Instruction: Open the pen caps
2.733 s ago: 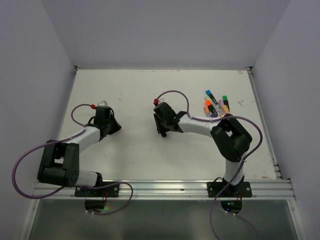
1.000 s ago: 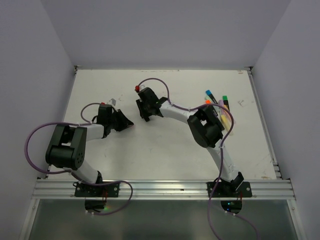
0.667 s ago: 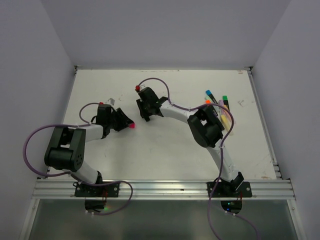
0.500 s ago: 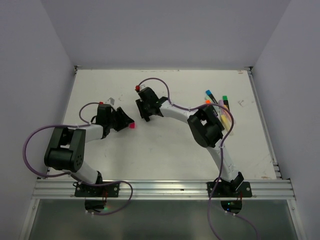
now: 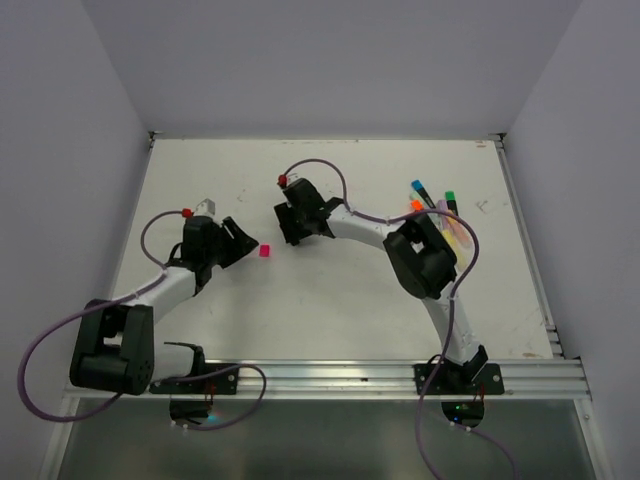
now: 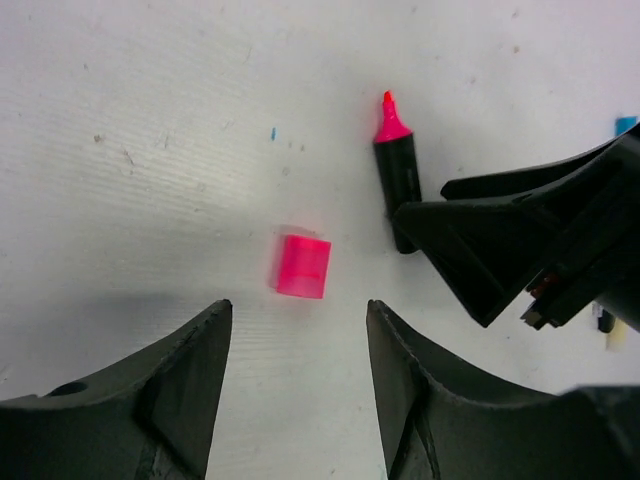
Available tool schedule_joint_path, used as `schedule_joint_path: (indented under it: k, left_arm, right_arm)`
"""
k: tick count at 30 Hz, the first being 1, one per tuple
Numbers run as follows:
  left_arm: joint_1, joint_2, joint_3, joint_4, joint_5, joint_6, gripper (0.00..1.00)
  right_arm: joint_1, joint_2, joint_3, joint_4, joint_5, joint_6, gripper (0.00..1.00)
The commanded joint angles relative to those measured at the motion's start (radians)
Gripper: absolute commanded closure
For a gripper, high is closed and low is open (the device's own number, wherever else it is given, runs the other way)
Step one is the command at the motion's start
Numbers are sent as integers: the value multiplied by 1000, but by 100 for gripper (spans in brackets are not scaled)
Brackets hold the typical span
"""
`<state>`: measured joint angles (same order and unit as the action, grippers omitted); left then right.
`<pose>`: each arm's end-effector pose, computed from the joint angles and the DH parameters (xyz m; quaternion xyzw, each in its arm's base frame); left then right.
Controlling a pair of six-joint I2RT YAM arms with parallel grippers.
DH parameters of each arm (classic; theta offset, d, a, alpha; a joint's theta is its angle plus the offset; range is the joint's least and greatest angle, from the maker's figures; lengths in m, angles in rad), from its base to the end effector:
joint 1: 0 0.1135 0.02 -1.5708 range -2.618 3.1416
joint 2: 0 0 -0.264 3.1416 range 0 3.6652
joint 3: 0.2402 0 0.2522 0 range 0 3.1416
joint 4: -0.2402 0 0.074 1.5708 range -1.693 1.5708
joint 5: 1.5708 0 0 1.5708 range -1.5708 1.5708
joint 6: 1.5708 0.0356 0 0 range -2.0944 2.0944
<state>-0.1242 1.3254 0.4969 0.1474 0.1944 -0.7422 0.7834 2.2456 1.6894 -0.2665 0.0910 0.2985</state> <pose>0.2475 -0.0378 0.1610 -0.2334 0.8686 -0.2593 0.3520 0.3559 0.3499 0.1610 -0.2071 0.9067 0.1517 0.3347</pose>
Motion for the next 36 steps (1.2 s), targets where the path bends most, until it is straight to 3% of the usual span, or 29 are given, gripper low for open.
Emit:
schedule_joint_path:
  k: [1, 4, 5, 6, 9, 14, 19, 23, 32, 36]
  left_arm:
    - [9, -119, 2, -25, -67, 6, 40]
    - [9, -192, 35, -87, -89, 21, 28]
    - [9, -210, 48, -97, -79, 24, 23]
    - [9, -215, 55, -107, -72, 23, 11]
    - [6, -229, 65, -98, -40, 7, 0]
    - [-49, -236, 83, -71, -29, 18, 0]
    - [-126, -216, 97, -25, -13, 15, 0]
    - [-169, -204, 95, 10, -16, -3, 1]
    - [-193, -183, 66, 69, 19, -22, 5]
    - [-195, -177, 66, 75, 25, -22, 6]
  right_arm:
    - [-10, -145, -31, -11, 90, -7, 37]
    - [-38, -230, -45, -75, 137, -4, 31]
    - [-52, -266, -51, -101, 156, 7, 24]
    - [-65, -285, -59, -155, 176, 11, 23]
    - [-147, -366, -143, -207, 266, 36, 20]
    - [-314, -504, -353, -194, 299, 31, 18]
    - [-427, -605, -488, -183, 262, 39, 23]
    - [-460, -667, -594, -152, 283, 45, 30]
    - [-541, -702, -721, -85, 175, 27, 52]
    - [-543, -686, -725, -60, 130, 7, 55]
